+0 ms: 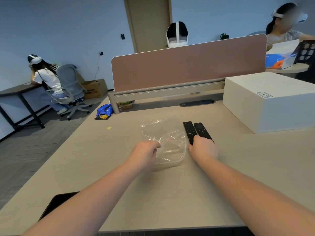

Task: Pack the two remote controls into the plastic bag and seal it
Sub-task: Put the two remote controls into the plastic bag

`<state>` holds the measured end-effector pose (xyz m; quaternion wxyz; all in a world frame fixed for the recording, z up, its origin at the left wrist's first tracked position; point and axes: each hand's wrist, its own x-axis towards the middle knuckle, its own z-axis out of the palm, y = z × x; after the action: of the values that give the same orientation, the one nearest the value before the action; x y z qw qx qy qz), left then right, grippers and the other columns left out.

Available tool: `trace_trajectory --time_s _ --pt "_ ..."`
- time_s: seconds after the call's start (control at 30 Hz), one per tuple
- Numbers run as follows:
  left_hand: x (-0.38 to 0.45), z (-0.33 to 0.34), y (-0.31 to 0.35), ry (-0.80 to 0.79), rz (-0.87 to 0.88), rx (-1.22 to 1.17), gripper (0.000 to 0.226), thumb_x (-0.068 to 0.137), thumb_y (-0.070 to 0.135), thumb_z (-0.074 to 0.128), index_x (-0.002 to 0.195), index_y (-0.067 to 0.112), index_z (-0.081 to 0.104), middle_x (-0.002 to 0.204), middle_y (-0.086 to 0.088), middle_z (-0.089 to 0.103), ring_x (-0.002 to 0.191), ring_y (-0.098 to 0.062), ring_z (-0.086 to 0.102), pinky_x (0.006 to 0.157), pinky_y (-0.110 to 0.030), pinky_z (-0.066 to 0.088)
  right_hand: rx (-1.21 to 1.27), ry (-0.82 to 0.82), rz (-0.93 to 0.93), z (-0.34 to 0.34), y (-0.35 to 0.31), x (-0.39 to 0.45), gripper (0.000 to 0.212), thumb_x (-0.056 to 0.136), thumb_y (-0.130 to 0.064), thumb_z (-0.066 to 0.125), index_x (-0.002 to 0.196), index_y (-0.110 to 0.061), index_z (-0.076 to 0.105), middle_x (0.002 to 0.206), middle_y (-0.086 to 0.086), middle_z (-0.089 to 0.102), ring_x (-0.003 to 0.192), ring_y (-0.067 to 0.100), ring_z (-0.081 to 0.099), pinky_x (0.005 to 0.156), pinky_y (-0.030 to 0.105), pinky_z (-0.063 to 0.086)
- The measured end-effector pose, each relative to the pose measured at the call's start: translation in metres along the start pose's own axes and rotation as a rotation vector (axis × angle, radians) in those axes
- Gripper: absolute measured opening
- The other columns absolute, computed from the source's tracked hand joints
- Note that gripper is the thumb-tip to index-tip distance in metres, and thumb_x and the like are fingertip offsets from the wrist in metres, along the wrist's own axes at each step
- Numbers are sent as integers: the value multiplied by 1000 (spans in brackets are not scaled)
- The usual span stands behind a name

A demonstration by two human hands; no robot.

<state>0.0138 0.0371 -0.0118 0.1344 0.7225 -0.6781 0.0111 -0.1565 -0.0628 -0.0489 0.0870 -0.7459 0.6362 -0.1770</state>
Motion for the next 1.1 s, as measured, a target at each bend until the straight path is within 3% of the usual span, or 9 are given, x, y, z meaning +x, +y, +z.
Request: trace_trajectory --time_s 0.17,0.33,0.43,0.67,0.77,0.97,1.03,1.07,1.1 --pt "4 1 -4 -10 -50 1 27 94 7 45 115 12 62 115 -7 67 108 -30 58 87 -34 47 227 48 91 -15 5 -3 15 88 -21 51 83 -7 53 80 11 61 71 30 52 61 31 44" --pt "15 3 4 -47 -132 -28 30 90 2 45 114 10 62 117 -9 66 109 -30 57 89 -36 49 518 130 36 -56 7 -21 32 87 -28 58 114 -11 64 96 10 72 89 28 64 74 33 50" --pt "21 1 15 -69 -215 -95 45 87 -1 46 128 14 55 125 -8 62 116 -28 55 94 -33 46 646 69 -27 -84 1 -37 37 86 -29 62 121 -17 63 89 3 69 88 24 65 75 32 52" --pt "24 -11 29 14 -330 -211 48 83 -3 44 127 13 56 117 -13 65 111 -34 57 87 -36 49 515 -49 -130 -126 3 -68 22 79 -27 67 94 -12 73 83 16 73 67 24 61 61 32 49" --pt "23 -11 27 64 -346 -227 48 82 -4 43 124 13 57 115 -14 66 108 -36 57 83 -37 50 492 -44 -120 -132 6 -81 20 77 -29 67 91 -15 74 74 10 70 58 19 56 55 26 44" --pt "16 -8 35 97 -238 -282 40 91 3 46 129 15 54 122 -10 64 115 -29 55 93 -29 45 426 -59 -157 -101 5 -95 19 82 -31 62 84 -14 71 74 10 71 65 26 62 53 27 41" --pt "14 -5 38 65 -176 -283 33 90 4 47 111 22 65 109 -13 68 104 -30 59 86 -31 46 408 -54 -164 -84 0 -86 22 84 -31 60 79 -11 68 65 8 64 63 27 58 49 27 36" --pt "13 -5 39 38 -156 -276 35 88 1 47 89 31 65 95 -15 65 92 -30 58 78 -32 45 398 -52 -167 -75 -3 -80 23 85 -30 59 77 -10 66 60 5 58 62 26 54 47 27 33" --pt "14 -3 38 20 -141 -264 42 85 -1 47 68 37 50 84 -11 57 81 -26 52 71 -30 40 391 -48 -169 -67 -7 -74 23 85 -30 58 76 -9 64 59 2 54 61 24 51 45 27 30"
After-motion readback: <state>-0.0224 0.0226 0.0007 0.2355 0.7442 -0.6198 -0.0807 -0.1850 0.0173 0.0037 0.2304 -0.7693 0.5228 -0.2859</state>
